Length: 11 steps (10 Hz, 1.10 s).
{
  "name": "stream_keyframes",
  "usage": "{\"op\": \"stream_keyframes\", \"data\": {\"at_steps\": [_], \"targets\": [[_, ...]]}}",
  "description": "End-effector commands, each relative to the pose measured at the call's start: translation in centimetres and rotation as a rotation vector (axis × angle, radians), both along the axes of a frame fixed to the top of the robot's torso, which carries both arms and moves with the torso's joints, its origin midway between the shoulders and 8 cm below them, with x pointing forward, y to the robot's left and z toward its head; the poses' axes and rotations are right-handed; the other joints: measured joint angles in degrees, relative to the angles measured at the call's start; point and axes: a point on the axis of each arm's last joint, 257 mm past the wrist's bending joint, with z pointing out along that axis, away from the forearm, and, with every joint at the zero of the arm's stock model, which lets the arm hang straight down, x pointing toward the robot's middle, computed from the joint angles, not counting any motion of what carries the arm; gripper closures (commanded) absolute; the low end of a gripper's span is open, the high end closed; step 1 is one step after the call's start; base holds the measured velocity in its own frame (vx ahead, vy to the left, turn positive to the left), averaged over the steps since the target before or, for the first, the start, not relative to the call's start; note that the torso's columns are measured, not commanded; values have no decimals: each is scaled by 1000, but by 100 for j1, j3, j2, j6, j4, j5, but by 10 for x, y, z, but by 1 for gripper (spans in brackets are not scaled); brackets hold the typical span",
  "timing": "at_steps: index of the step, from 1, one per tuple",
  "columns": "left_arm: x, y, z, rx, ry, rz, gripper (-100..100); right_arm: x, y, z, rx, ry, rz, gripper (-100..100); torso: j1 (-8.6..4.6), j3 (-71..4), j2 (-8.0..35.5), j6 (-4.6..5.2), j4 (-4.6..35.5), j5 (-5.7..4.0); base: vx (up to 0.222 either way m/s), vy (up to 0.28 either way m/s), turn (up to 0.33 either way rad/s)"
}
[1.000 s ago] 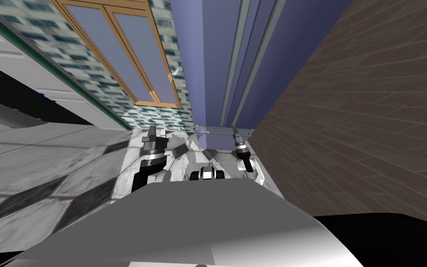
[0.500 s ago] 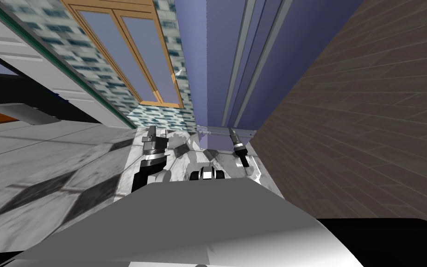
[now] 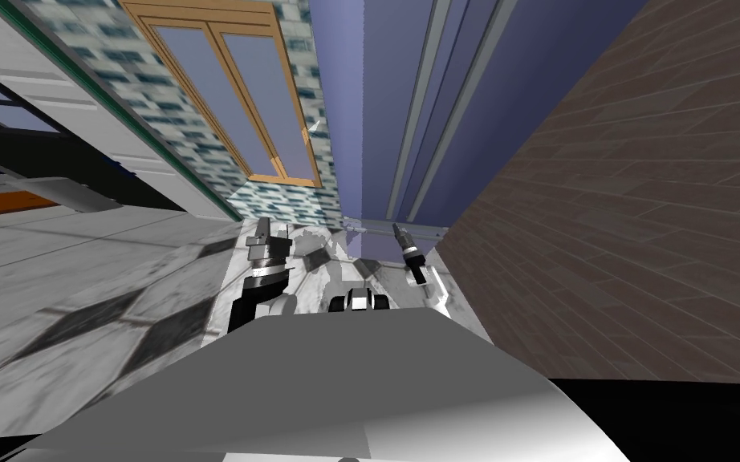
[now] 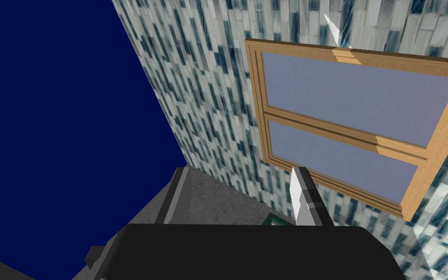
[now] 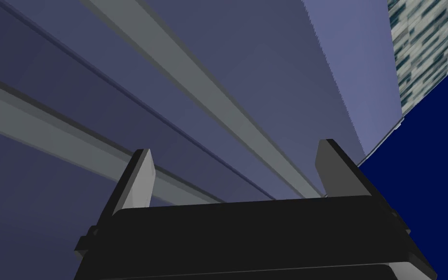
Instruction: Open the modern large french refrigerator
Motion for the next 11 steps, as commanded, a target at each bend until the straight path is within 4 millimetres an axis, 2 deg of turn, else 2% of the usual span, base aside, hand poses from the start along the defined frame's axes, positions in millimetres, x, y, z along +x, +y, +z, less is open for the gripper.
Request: {"op": "stream_keyframes", "data": {"at_steps": [1, 2, 3, 6, 11], "targets": [[0, 0, 0, 0, 0, 0, 0, 14, -3, -15, -82, 30, -33, -100, 0, 0, -2, -2, 0, 0, 13, -3, 43], [0, 0, 0, 0, 0, 0, 0, 25, -7, -26, -133, 55, -57, -100, 1, 0, 0, 0, 0, 0, 12, -4, 79], [0, 0, 0, 0, 0, 0, 0, 25, -7, -28, -151, 56, -60, -100, 1, 0, -1, -2, 0, 0, 13, -4, 44], [0, 0, 0, 0, 0, 0, 0, 46, -15, -50, -274, 103, -114, -100, 1, 1, 1, 0, 0, 0, 14, -4, 65], [0, 0, 0, 0, 0, 0, 0, 65, -28, -77, -438, 156, -174, -100, 0, -1, -2, -1, 0, 0, 13, -5, 57]]}}
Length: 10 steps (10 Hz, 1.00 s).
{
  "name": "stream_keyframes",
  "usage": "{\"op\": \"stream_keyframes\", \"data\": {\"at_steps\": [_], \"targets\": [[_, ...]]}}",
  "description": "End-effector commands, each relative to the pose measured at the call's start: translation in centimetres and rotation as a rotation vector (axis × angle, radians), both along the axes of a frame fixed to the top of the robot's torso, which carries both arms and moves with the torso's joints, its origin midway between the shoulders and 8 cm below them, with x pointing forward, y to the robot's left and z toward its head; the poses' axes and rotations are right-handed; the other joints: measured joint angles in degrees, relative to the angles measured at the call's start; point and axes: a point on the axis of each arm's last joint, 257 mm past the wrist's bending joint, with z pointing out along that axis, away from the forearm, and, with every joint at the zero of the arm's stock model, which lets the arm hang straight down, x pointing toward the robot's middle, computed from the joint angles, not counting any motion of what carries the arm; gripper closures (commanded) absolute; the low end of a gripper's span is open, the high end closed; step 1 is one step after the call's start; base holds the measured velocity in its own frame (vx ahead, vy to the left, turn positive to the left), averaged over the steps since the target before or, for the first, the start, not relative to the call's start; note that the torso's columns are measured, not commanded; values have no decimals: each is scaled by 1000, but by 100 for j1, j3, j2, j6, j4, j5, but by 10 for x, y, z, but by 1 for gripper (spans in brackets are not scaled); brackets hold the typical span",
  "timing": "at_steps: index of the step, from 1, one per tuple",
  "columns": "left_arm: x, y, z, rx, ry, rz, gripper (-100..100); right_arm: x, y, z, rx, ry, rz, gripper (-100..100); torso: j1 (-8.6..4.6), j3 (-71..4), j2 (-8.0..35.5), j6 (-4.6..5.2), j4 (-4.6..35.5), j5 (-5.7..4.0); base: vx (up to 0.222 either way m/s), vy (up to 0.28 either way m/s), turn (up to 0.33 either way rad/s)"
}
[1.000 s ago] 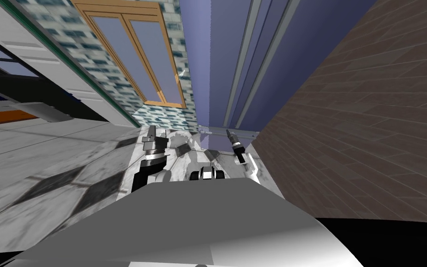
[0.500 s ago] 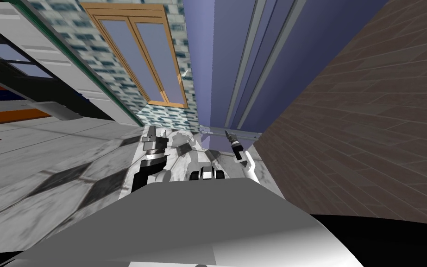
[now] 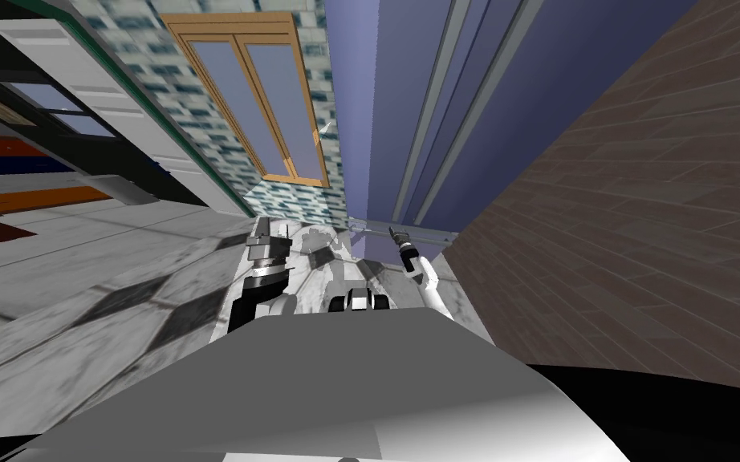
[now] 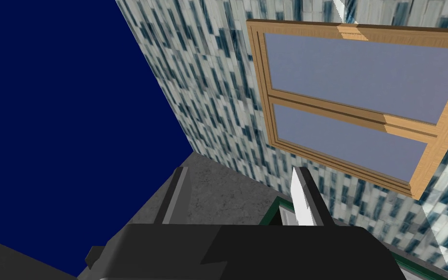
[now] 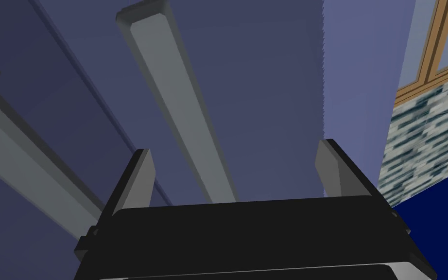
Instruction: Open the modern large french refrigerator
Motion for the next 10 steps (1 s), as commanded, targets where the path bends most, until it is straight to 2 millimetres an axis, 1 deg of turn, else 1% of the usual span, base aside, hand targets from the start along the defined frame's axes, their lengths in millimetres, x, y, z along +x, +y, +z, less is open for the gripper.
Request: {"op": "stream_keyframes", "data": {"at_steps": [1, 2, 3, 4, 5, 6, 7, 8, 9, 10], "targets": [[0, 0, 0, 0, 0, 0, 0, 13, -13, -20, -102, 37, -45, -100, 1, 1, 1, 2, -1, -1, 15, -4, 89], [0, 0, 0, 0, 0, 0, 0, 13, -13, -24, -119, 44, -47, -100, 2, 1, 2, 0, 0, 0, 12, -4, 38], [0, 0, 0, 0, 0, 0, 0, 21, -20, -30, -175, 60, -72, -100, 1, 1, 3, 2, 1, 0, 12, -3, 65], [0, 0, 0, 0, 0, 0, 0, 21, -21, -34, -190, 66, -74, -100, 2, 1, 1, -1, 0, 0, 12, -5, 45], [0, 0, 0, 0, 0, 0, 0, 29, -28, -42, -249, 87, -100, -100, 1, 1, 2, 2, 0, 0, 15, -4, 78], [0, 0, 0, 0, 0, 0, 0, 29, -28, -43, -261, 88, -101, -100, 1, 1, 1, 0, 0, 0, 12, -5, 42], [0, 0, 0, 0, 0, 0, 0, 36, -36, -49, -320, 105, -125, -100, 1, 1, 2, 1, 0, 0, 11, -6, 74], [0, 0, 0, 0, 0, 0, 0, 36, -36, -51, -332, 108, -126, -100, 1, 1, 1, -1, 0, 0, 11, -5, 39], [0, 0, 0, 0, 0, 0, 0, 42, -45, -58, -393, 128, -151, -100, 1, 1, 2, 2, 0, 0, 12, -6, 70], [0, 0, 0, 0, 0, 0, 0, 42, -45, -58, -401, 127, -151, -100, 0, 1, 1, 0, 0, 0, 12, -5, 36]]}}
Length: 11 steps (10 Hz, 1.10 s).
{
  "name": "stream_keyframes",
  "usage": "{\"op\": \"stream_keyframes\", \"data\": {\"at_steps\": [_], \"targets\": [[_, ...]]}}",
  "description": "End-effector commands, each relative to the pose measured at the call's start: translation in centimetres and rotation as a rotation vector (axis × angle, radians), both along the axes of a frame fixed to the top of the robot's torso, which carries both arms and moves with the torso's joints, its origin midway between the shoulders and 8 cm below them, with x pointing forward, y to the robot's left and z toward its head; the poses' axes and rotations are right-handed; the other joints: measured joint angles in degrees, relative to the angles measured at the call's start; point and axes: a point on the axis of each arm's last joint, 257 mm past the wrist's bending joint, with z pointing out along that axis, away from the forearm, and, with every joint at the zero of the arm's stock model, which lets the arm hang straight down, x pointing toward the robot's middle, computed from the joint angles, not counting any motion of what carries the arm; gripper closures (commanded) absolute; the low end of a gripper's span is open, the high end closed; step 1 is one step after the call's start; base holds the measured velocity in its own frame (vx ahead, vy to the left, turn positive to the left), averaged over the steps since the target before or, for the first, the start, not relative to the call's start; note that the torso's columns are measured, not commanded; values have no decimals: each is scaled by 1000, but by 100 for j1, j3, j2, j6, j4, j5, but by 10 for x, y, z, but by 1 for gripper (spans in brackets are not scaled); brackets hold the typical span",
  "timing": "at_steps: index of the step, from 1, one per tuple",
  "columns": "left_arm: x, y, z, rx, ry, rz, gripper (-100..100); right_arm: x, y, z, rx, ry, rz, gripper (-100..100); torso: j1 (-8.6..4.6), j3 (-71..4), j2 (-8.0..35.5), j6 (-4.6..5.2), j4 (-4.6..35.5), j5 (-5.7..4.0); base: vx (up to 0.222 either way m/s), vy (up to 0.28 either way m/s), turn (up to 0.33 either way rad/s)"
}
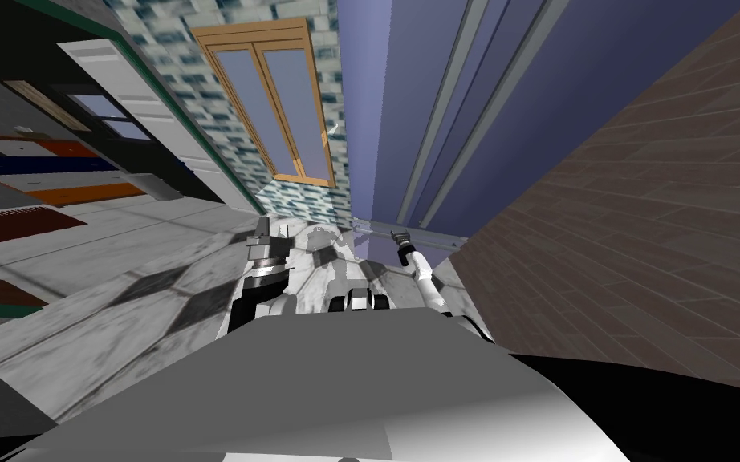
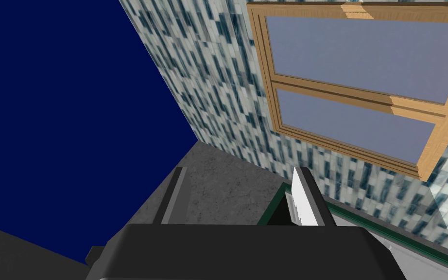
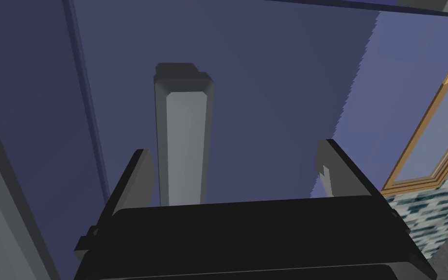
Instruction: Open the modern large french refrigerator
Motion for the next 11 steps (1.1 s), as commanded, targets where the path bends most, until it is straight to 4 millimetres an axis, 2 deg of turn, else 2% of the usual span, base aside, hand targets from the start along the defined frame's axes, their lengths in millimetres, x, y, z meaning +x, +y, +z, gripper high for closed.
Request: {"op": "stream_keyframes", "data": {"at_steps": [1, 10, 11], "targets": [[0, 0, 0, 0, 0, 0, 0, 9, -12, -11, -102, 29, -39, -100, 1, 0, 0, 2, 0, 0, 15, -2, 62], [0, 0, 0, 0, 0, 0, 0, 28, -47, -22, -368, 83, -120, -100, 2, 0, 0, 0, 0, 0, 10, -5, 48], [0, 0, 0, 0, 0, 0, 0, 32, -56, -22, -413, 94, -139, -100, 1, 1, 1, 2, 0, 0, 10, -4, 48]]}}
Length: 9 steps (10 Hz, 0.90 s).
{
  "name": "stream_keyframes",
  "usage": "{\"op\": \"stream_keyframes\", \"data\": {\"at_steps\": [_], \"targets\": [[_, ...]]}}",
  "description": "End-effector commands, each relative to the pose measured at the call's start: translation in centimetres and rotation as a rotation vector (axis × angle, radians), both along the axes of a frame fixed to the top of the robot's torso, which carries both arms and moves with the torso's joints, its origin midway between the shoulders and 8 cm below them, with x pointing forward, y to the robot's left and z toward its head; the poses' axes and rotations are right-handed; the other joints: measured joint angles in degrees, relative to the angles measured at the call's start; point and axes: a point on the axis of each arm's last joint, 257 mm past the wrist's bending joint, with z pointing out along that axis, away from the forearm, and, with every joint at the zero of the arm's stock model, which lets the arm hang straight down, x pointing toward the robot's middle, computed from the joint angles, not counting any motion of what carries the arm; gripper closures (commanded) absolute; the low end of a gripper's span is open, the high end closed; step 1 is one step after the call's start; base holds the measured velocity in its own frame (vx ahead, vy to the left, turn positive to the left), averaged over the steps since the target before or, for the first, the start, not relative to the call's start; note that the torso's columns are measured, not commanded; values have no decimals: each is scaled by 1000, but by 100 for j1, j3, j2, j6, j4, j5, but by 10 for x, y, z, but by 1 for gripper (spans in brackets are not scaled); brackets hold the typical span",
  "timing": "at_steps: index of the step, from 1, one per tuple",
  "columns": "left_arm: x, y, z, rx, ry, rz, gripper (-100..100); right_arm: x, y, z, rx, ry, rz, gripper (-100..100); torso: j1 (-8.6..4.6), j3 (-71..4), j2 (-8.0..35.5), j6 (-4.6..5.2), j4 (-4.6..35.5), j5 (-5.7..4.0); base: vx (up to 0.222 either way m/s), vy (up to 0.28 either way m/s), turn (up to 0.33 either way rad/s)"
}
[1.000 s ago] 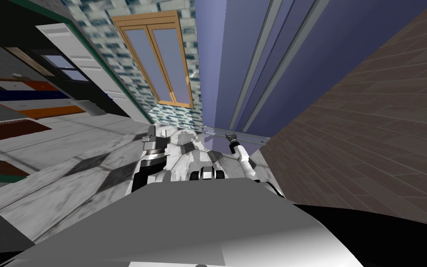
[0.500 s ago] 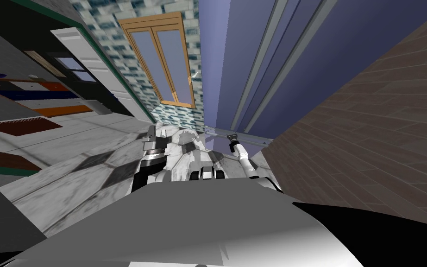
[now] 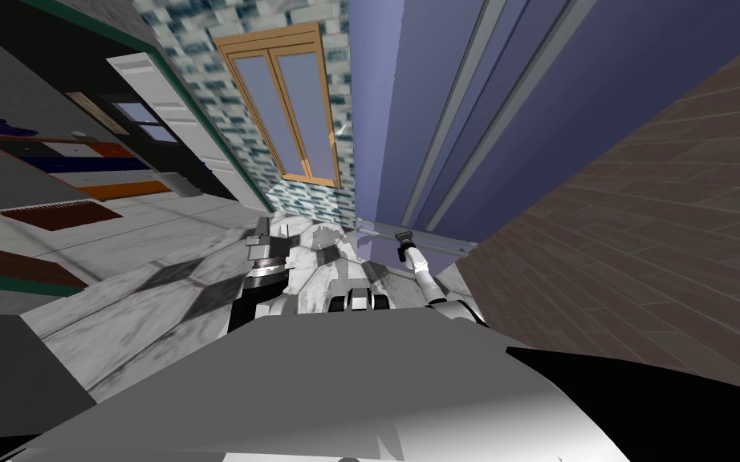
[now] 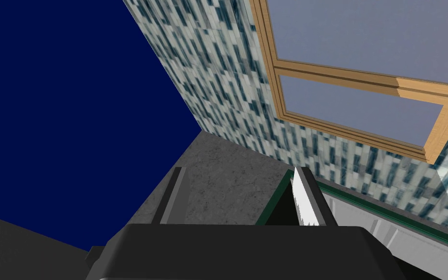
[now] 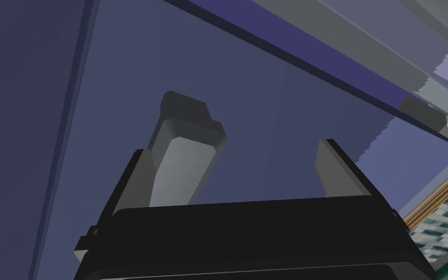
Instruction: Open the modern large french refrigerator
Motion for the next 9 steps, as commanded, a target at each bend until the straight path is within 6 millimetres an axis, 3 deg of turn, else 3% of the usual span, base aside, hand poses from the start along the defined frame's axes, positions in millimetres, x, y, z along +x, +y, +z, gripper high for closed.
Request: {"op": "stream_keyframes", "data": {"at_steps": [1, 4, 6, 9], "targets": [[0, 0, 0, 0, 0, 0, 0, 4, -11, 0, -74, 12, -19, -100, 0, -1, -1, -2, 0, 0, 8, -3, 34], [0, 0, 0, 0, 0, 0, 0, 11, -29, 2, -181, 27, -50, -100, -1, -2, -3, -2, -1, 0, 10, -6, 53], [0, 0, 0, 0, 0, 0, 0, 16, -53, 11, -305, 39, -87, -100, 1, -1, -1, -2, 0, 0, 11, -3, 62], [0, 0, 0, 0, 0, 0, 0, 19, -66, 17, -361, 41, -104, -100, 0, 0, 0, -1, 0, 0, 9, -5, 28]]}}
